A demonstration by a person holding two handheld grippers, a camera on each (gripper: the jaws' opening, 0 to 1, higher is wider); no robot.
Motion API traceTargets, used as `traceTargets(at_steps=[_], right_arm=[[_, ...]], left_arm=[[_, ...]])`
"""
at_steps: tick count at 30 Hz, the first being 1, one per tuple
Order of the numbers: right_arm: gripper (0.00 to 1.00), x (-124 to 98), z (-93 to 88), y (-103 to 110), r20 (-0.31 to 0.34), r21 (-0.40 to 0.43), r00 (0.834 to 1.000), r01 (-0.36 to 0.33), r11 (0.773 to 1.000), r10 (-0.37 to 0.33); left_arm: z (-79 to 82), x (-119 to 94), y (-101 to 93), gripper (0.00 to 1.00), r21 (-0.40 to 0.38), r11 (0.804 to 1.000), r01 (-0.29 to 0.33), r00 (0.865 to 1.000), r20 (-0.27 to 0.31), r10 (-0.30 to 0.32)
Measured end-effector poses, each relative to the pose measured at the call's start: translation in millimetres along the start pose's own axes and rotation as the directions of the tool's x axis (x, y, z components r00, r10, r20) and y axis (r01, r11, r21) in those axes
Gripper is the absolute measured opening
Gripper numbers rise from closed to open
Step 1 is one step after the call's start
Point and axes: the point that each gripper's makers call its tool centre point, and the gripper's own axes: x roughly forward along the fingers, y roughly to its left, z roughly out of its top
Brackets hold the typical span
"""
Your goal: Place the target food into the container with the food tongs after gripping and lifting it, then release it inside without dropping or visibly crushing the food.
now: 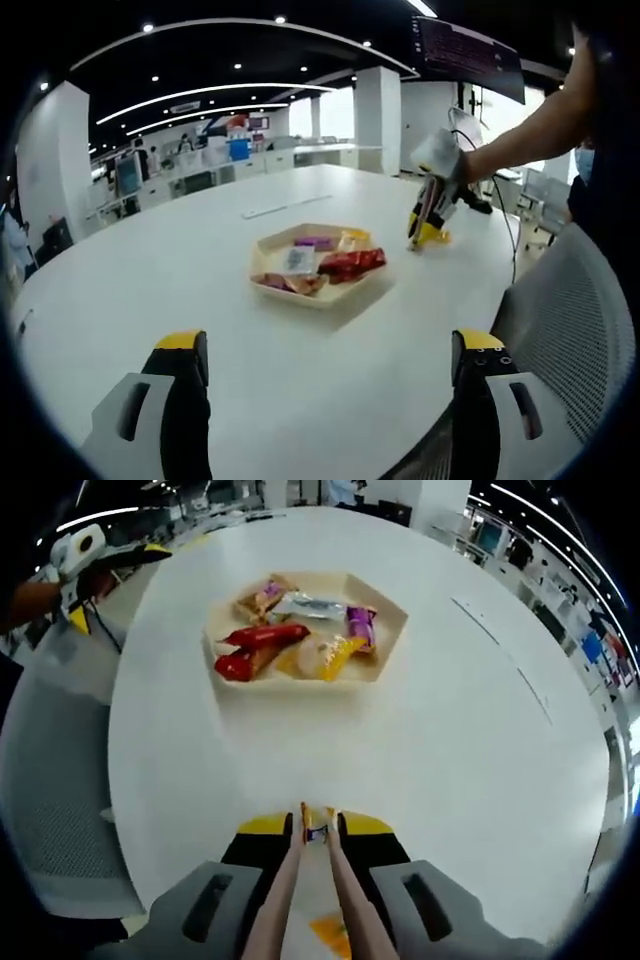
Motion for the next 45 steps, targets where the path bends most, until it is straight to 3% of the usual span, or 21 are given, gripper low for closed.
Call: traceTargets(at_steps=[2, 10, 20, 22, 31, 38, 45], right_arm=[[0.17, -1, 0.3, 2, -0.031, 0.009, 0.999, -0.019, 1.0, 0.019], [0.18, -15, 28.5, -7, -0.019, -0.016, 1.0, -0.023, 1.0, 0.023], [0.18, -62, 61.0, -36, -0.013, 0.028, 0.999, -0.039, 0.999, 0.04], [0.18, -71, 63.4, -36, -0.026, 0.019, 0.998, -0.057, 0.998, 0.057], [0.18, -101, 77.1, -56, -0.036, -0.039, 0.999, -0.017, 0.999, 0.015], [0.19, -129, 112.1, -64, -0.024, -0.082, 1.0, -0.001, 0.997, -0.001], [0.19, -141, 136.2, -68, -0.002, -0.109, 1.0, 0.013, 0.994, -0.014]], left_arm=[[-1.0, 0, -1.6, 0.99, -0.003, 1.0, 0.008, 1.0, -0.004, -0.008], [-0.9, 1, -2.0, 0.99, -0.003, 1.0, 0.01, 1.0, -0.005, -0.01], [-1.9, 2, -4.0, 0.99, 0.007, 1.0, 0.015, 1.0, -0.012, -0.015], [-1.8, 2, -3.9, 0.99, 0.008, 1.0, 0.015, 1.0, -0.009, -0.015], [-1.6, 3, -5.3, 0.99, 0.013, 1.0, 0.018, 1.0, -0.01, -0.018], [1.1, 2, -8.7, 0.99, 0.018, 1.0, 0.023, 1.0, -0.003, -0.023], [-2.3, 3, -11.3, 0.99, 0.022, 0.999, 0.035, 0.999, -0.018, -0.034]])
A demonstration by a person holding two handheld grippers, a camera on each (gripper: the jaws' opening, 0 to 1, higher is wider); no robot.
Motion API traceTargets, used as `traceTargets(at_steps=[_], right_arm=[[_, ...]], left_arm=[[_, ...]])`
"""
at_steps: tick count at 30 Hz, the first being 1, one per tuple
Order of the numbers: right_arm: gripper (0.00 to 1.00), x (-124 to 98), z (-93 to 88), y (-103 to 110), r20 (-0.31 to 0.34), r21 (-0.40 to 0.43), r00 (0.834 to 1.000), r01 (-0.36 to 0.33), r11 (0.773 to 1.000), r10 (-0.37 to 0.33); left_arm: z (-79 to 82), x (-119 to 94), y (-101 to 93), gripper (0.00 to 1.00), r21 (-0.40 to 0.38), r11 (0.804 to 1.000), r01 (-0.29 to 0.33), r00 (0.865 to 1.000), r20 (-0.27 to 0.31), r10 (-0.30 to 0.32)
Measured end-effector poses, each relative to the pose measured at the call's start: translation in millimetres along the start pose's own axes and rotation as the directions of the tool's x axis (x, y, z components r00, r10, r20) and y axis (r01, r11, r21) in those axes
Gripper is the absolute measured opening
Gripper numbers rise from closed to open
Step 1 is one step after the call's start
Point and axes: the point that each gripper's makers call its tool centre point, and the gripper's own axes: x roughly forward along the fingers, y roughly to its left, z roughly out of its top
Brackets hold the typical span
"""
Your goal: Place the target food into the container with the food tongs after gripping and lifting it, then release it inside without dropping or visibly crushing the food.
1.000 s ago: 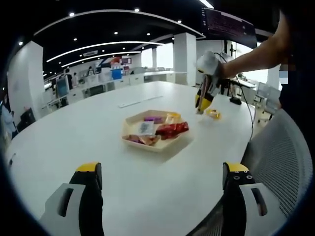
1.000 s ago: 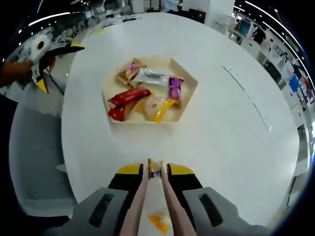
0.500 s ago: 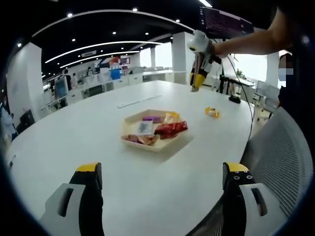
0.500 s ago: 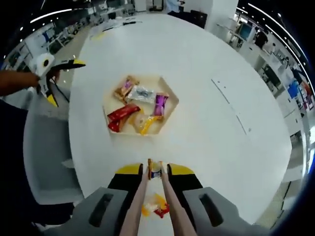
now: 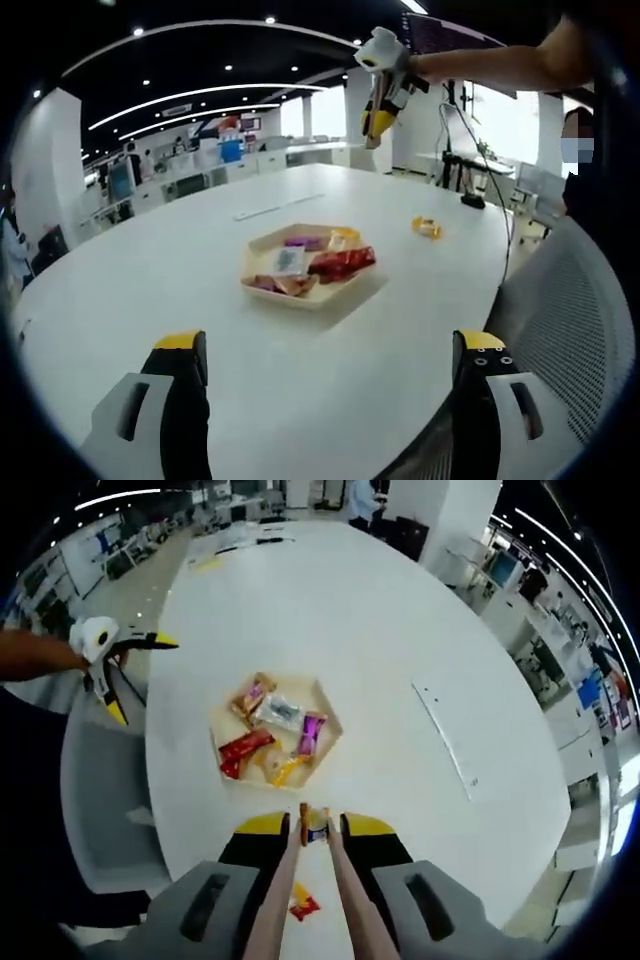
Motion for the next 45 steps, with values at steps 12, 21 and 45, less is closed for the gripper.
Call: traceTargets(at_steps=[12, 21, 45], right_arm=[[0.18, 16, 17.5, 15, -0.006, -0.037, 1.0, -0.022, 0.999, 0.021], [0.18, 30, 36.5, 25, 0.007, -0.045, 0.998, -0.055, 0.997, 0.055], [0.19, 65, 101.3, 30, 0.061, -0.051, 0.994, -0.086, 0.995, 0.089]], left_arm=[[3.9, -2, 3.4, 0.99, -0.005, 1.0, -0.011, 1.0, 0.021, 0.011], [6.8, -5, 10.5, 0.99, -0.032, 0.999, -0.034, 0.999, 0.038, 0.036], [5.5, -4, 10.5, 0.99, -0.03, 0.999, -0.037, 0.999, 0.032, 0.038]])
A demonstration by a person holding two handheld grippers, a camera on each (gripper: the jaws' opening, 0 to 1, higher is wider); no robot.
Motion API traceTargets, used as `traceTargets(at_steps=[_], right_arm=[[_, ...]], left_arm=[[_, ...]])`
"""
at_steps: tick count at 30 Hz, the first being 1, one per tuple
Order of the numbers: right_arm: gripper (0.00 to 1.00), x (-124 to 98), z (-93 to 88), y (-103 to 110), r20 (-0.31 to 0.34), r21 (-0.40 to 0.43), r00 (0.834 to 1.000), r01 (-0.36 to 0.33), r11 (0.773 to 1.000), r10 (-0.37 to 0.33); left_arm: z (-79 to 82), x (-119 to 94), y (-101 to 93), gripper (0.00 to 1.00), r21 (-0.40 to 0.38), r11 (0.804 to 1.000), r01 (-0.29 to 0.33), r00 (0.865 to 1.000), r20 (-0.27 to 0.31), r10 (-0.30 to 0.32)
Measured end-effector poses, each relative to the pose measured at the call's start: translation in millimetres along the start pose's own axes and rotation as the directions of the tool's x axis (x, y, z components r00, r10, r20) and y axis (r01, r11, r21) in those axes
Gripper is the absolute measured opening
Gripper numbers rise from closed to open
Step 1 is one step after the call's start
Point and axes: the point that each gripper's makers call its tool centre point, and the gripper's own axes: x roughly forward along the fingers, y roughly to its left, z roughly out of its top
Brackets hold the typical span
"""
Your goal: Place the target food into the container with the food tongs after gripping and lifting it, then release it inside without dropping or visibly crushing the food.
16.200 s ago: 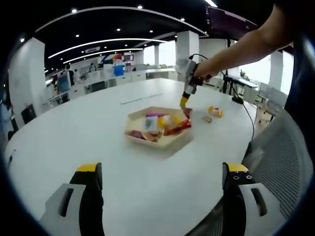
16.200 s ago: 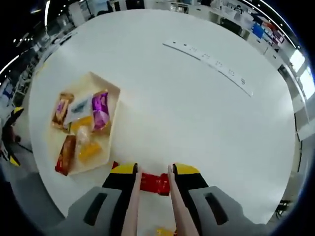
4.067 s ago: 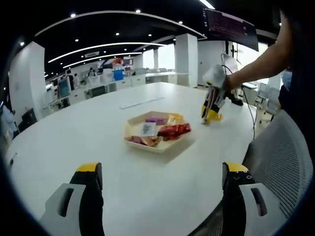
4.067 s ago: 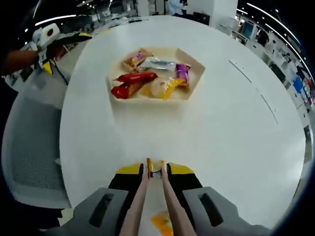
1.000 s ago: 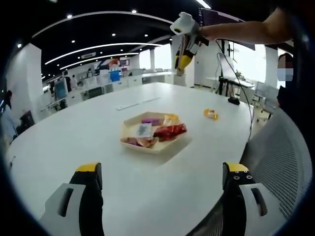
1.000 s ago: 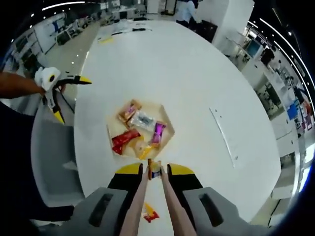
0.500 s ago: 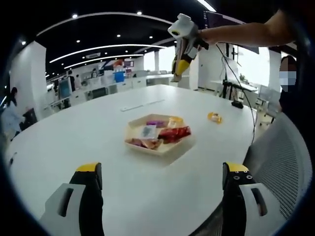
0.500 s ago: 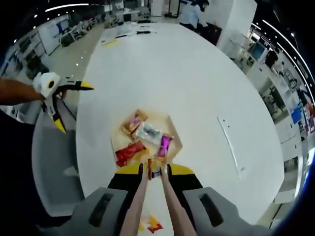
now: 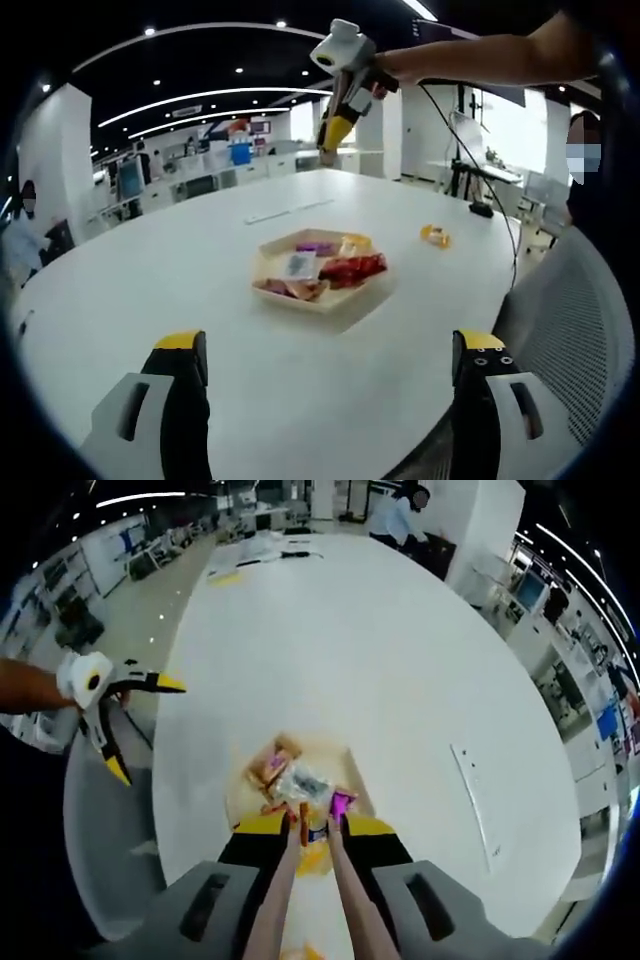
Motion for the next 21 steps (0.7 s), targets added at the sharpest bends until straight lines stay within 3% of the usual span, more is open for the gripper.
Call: traceTargets(at_steps=[12, 21], right_arm=[[0.2, 10, 12.3, 3, -0.016, -0.038, 1.0, 0.0, 0.999, -0.001], [0.25, 8, 17.7, 2, 0.009, -0.061, 1.0, 0.009, 0.998, -0.009]], left_arm=[[3.8, -2, 4.7, 0.99, -0.011, 1.0, -0.018, 1.0, 0.02, 0.019], [4.4, -3, 6.9, 0.99, -0.016, 1.0, -0.026, 0.999, 0.026, 0.026]])
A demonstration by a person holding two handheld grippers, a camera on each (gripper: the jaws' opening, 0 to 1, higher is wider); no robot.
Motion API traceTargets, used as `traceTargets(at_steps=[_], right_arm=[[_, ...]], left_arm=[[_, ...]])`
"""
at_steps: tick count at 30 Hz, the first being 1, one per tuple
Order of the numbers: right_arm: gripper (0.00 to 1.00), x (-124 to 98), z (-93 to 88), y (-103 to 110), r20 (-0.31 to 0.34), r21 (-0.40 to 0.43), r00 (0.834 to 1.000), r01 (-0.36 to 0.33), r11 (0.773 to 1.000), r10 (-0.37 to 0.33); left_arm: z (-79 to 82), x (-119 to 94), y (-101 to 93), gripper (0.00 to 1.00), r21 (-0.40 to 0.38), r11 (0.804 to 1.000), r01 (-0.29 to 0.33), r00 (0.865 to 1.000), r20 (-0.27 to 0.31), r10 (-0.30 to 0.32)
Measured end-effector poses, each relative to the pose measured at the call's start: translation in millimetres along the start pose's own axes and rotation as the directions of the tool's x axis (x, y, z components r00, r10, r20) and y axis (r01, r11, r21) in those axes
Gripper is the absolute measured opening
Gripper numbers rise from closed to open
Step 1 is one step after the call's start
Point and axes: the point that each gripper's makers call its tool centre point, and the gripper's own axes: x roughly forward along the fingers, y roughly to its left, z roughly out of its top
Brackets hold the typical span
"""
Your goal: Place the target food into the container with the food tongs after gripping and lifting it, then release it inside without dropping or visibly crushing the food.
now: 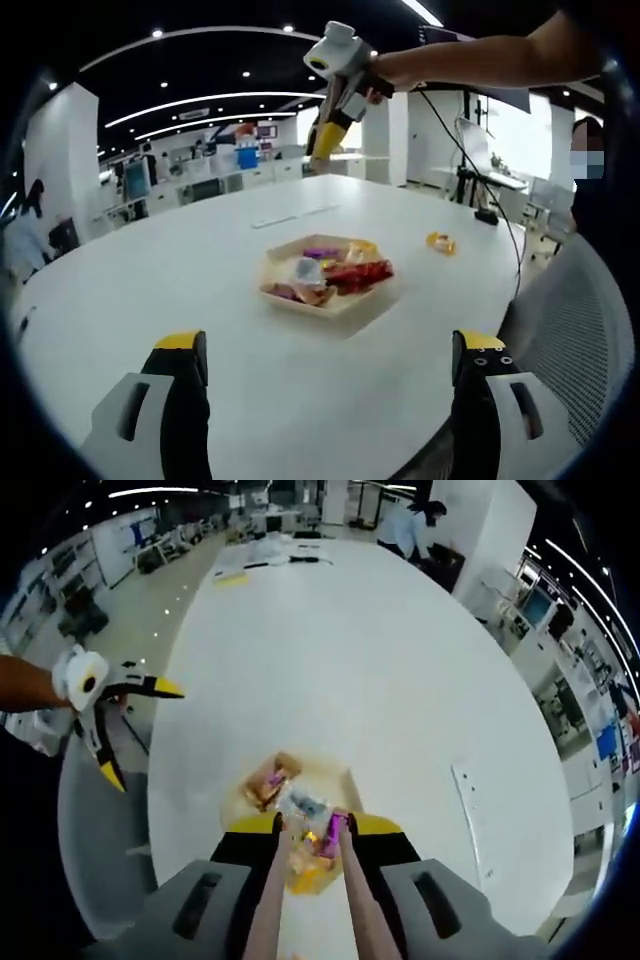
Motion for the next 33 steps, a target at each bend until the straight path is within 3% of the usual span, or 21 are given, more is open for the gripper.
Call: traceTargets(at_steps=[11, 19, 33], right_arm=[[0.26, -10, -16.1, -3, 0.0, -0.002, 1.0, 0.013, 1.0, -0.013], [0.27, -18, -46.3, -4, -0.01, 0.006, 1.0, 0.019, 1.0, -0.019], [0.27, -38, -115.6, -7, -0.033, 0.078, 0.998, 0.063, 0.995, -0.061]], left_arm=[[0.5, -1, 1.5, 0.99, -0.003, 1.0, -0.007, 1.0, 0.001, 0.007], [-0.9, 0, -0.7, 0.99, 0.003, 1.0, 0.002, 1.0, -0.007, -0.002], [-1.9, 1, -6.6, 0.99, 0.023, 1.0, 0.018, 1.0, -0.018, -0.017]])
